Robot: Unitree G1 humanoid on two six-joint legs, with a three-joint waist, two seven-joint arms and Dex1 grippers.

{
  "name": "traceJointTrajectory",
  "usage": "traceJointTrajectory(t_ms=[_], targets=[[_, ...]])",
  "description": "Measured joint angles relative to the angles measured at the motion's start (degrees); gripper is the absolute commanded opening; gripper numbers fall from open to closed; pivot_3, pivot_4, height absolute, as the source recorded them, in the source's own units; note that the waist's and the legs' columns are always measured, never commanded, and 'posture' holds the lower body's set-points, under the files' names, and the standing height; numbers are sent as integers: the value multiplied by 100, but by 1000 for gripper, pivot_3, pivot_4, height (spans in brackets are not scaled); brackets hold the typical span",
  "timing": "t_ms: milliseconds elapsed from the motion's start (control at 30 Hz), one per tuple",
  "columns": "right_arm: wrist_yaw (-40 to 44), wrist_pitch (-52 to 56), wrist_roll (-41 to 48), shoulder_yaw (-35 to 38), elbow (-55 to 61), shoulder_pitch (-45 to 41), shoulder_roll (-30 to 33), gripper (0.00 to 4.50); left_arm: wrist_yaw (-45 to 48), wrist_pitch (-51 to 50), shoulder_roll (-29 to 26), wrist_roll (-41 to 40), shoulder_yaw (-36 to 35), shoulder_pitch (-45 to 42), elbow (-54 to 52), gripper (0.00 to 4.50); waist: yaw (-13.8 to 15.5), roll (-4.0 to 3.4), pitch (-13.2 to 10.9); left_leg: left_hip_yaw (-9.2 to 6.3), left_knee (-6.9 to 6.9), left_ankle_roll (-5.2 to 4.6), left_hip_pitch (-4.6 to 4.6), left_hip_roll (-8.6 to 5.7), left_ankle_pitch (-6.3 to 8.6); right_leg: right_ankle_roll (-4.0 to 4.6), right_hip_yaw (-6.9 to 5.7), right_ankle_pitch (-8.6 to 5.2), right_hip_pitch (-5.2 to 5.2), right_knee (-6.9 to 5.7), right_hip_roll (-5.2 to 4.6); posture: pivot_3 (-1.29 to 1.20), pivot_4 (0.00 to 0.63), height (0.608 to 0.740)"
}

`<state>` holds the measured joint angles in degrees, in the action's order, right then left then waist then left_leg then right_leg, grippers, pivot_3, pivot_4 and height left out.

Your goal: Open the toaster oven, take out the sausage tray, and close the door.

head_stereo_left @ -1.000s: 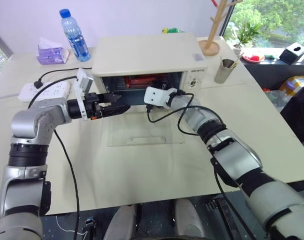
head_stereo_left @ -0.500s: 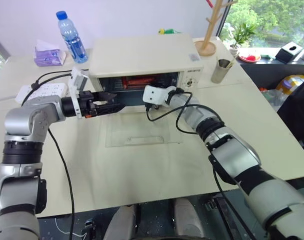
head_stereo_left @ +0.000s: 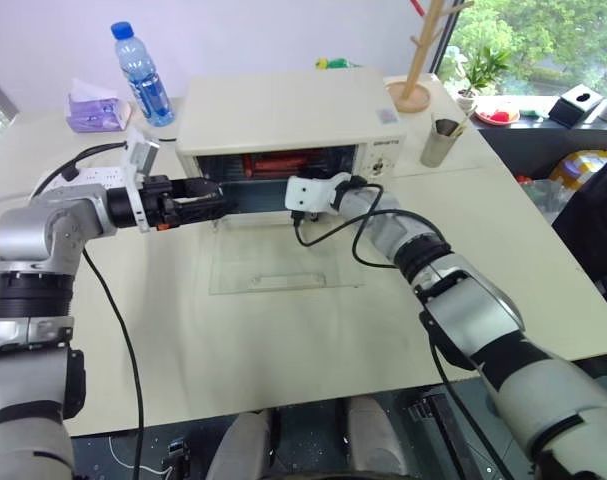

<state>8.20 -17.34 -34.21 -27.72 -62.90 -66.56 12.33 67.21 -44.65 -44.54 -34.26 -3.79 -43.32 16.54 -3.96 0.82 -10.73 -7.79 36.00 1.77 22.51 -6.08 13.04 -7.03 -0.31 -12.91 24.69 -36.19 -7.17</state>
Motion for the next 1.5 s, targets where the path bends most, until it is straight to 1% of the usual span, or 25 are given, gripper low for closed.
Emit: traceJointTrajectory(t_ms=[400,600,933,1367,1500], targets=[[116,188,-290,-8,1359,719,311,14,317,235,13,274,49,-257,547,4500,11,3,-1,-7,1,0,4,-3,0,0,11,0,-2,3,10,0,150,739],[134,206,-386,-12,1701,916,409,14,351,295,49,377,50,-357,705,4500,8,3,-1,-8,1,2,3,0,-1,0,12,0,-1,0,16,0,150,739],[271,319,-402,-11,2327,1256,563,14,367,309,78,406,49,-377,737,4500,14,3,-1,-7,2,2,3,0,-1,0,12,0,-1,0,16,0,150,739],[577,522,-448,30,3872,2149,929,14,413,308,93,496,56,-411,743,4500,26,4,-1,-5,3,1,3,0,-1,0,13,0,-2,1,16,0,150,739],[687,554,-444,113,4314,2452,1056,14,453,308,99,512,64,-437,750,4500,73,4,-2,-5,4,1,3,1,-1,0,13,0,-3,1,16,0,150,739]])
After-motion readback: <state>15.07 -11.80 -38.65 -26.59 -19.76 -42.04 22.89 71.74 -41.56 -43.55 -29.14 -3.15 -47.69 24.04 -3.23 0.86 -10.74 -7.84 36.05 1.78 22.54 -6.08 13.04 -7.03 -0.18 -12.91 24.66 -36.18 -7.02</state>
